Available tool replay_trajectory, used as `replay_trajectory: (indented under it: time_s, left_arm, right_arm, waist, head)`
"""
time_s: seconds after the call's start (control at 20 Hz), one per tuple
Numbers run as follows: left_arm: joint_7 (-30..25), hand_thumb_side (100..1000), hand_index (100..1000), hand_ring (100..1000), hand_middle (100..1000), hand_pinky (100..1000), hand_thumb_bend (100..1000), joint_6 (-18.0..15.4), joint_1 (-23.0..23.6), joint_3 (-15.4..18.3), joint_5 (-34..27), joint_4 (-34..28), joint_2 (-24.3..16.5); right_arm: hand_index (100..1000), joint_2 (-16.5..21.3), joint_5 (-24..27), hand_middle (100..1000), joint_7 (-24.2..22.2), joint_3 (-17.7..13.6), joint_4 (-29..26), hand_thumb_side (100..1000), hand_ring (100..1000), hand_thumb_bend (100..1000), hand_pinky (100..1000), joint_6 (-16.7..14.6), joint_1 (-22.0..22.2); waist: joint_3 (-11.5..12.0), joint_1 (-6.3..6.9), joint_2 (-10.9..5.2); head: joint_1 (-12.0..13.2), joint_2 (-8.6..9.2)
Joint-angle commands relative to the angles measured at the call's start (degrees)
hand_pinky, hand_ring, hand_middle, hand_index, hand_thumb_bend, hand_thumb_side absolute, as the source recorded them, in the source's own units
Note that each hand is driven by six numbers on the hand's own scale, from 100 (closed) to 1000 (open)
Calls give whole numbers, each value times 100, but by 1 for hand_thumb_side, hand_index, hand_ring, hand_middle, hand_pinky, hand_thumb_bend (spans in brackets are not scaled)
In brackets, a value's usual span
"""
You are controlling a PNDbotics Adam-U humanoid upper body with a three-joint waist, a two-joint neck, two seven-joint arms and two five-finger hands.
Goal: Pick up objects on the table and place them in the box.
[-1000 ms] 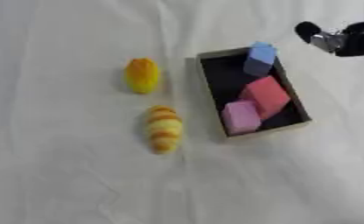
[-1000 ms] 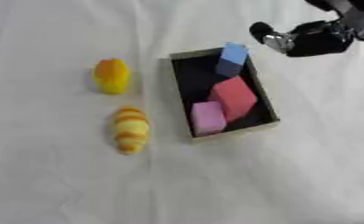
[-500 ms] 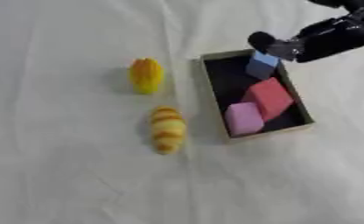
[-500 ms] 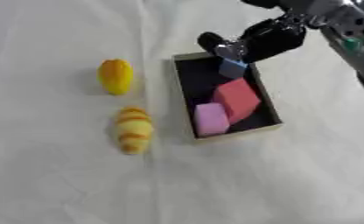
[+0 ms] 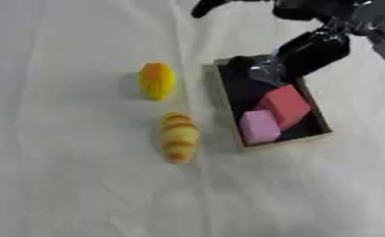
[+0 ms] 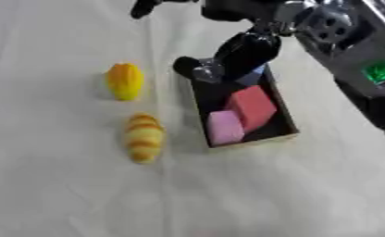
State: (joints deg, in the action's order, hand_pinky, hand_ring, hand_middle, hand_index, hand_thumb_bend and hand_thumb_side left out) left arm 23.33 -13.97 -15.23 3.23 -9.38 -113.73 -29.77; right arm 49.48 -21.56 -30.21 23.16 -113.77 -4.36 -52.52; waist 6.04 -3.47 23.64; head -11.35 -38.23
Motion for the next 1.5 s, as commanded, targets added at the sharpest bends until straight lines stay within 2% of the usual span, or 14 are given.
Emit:
replay_trajectory:
  time_s: [0.05,0.25,0.55,1.15,1.3,1.5]
  left_arm:
    - [-42,604,783,690,656,705,100,-6,-76,6,-38,-86,-170]
    - [-63,602,784,691,657,705,100,-8,-139,-11,-67,-86,-168]
    - [-86,603,783,691,657,704,100,-2,-195,-25,-95,-86,-158]
    - [-128,600,784,691,657,703,100,9,-265,-66,-125,-86,-146]
    - [-146,599,784,691,657,703,100,9,-302,-81,-139,-86,-146]
    - [-171,599,784,691,657,703,100,13,-341,-96,-157,-86,-146]
  right_arm:
    - [885,-88,-44,796,-171,77,-81,131,869,252,888,181,-194]
    - [894,-410,-293,806,-271,232,134,150,878,300,891,335,-417]
    - [892,-807,-638,807,-290,473,740,155,880,317,893,169,-593]
    - [898,-1081,-883,820,-174,572,1237,177,884,316,896,16,-694]
    - [911,-1167,-938,840,-292,635,1430,209,899,322,902,-69,-715]
    - [911,-1267,-918,842,-495,673,1734,183,907,353,911,-292,-719]
  waist:
    - [33,-77,-240]
    - [107,-105,-237]
    - [196,-124,-206]
    - [235,-122,-198]
    - [260,-128,-193]
    - [290,-137,-176]
  head:
    - [-55,-5]
    - [-102,-15]
    - [-139,-20]
    - [-165,5]
    - [-174,-11]
    - [-176,-21]
